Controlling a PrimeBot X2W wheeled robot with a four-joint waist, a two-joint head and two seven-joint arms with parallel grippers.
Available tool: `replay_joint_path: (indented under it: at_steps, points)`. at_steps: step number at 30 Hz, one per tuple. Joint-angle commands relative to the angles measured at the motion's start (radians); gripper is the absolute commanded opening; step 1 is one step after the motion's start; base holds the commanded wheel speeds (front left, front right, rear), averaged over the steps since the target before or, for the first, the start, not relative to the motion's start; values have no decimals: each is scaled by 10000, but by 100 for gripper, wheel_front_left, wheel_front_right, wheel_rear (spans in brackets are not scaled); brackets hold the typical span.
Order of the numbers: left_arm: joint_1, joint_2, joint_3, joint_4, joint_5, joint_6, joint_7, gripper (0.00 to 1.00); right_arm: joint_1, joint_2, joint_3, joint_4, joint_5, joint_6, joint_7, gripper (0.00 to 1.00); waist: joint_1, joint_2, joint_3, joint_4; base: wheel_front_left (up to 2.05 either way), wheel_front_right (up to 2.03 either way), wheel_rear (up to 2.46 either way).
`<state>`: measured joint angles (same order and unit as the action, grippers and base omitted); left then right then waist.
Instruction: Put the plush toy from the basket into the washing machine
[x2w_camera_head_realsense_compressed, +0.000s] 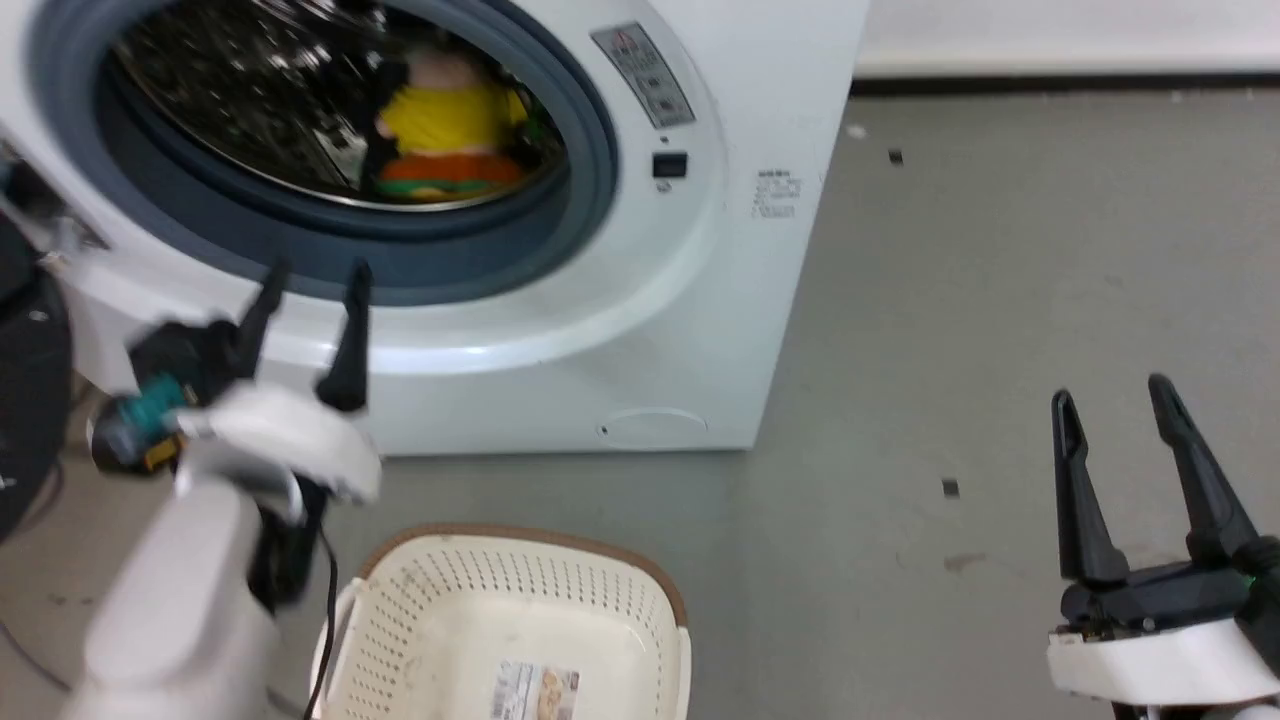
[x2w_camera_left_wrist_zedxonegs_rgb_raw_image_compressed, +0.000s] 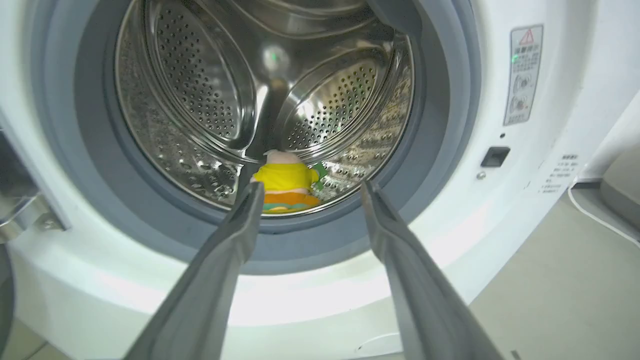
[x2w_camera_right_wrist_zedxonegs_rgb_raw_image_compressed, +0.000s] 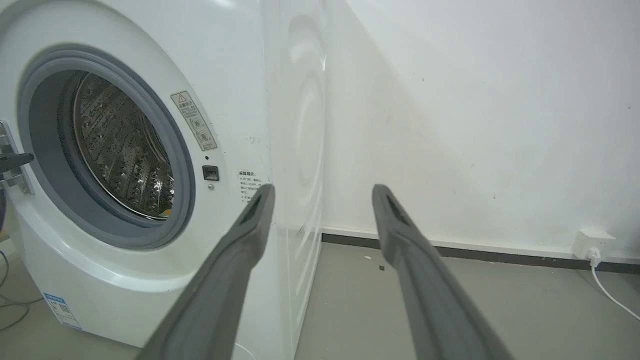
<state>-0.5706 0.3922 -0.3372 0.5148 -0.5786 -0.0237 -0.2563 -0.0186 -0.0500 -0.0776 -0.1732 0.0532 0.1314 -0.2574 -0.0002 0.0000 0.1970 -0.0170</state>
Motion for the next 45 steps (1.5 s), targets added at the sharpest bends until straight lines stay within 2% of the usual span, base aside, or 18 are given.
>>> replay_joint_path:
  at_steps: [1, 4, 13, 21, 32, 33, 45]
  points:
    - [427, -33, 69, -326, 267, 160, -51, 100, 158, -2, -17, 36, -53, -7, -44, 100, 2, 0, -476, 239, 0, 0, 0]
    - [1845, -377, 293, -1487, 768, 590, -52, 100, 419, -2, -34, 94, -4, -7, -44, 100, 2, 0, -836, 336, 0, 0, 0]
    - [4583, -1138, 808, -3490, 1805, 1308, -54, 100, 1136, -2, 51, 244, -30, -7, -44, 100, 2, 0, -1566, 526, 0, 0, 0]
    - [6073, -1662, 1045, -4023, 2430, 1163, -54, 100, 1416, -2, 137, 395, 26, -7, -44, 100, 2, 0, -1820, 544, 0, 0, 0]
    - [6514, -1948, 1219, -3271, 2748, 815, -54, 100, 1531, -2, 282, 550, 71, -7, -44, 100, 2, 0, -1909, 541, 0, 0, 0]
    - [6386, -1936, 1215, -3253, 2753, 850, 2, 0, 1406, 0, 262, 522, 78, 0, 4, 0, 2, 0, -1909, 541, 0, 0, 0]
    - [6332, -2043, 1376, -3381, 2976, 807, 207, 0, 1313, 0, 291, 609, 33, -1, 197, 0, 2, 0, -1915, 513, 0, 0, 0]
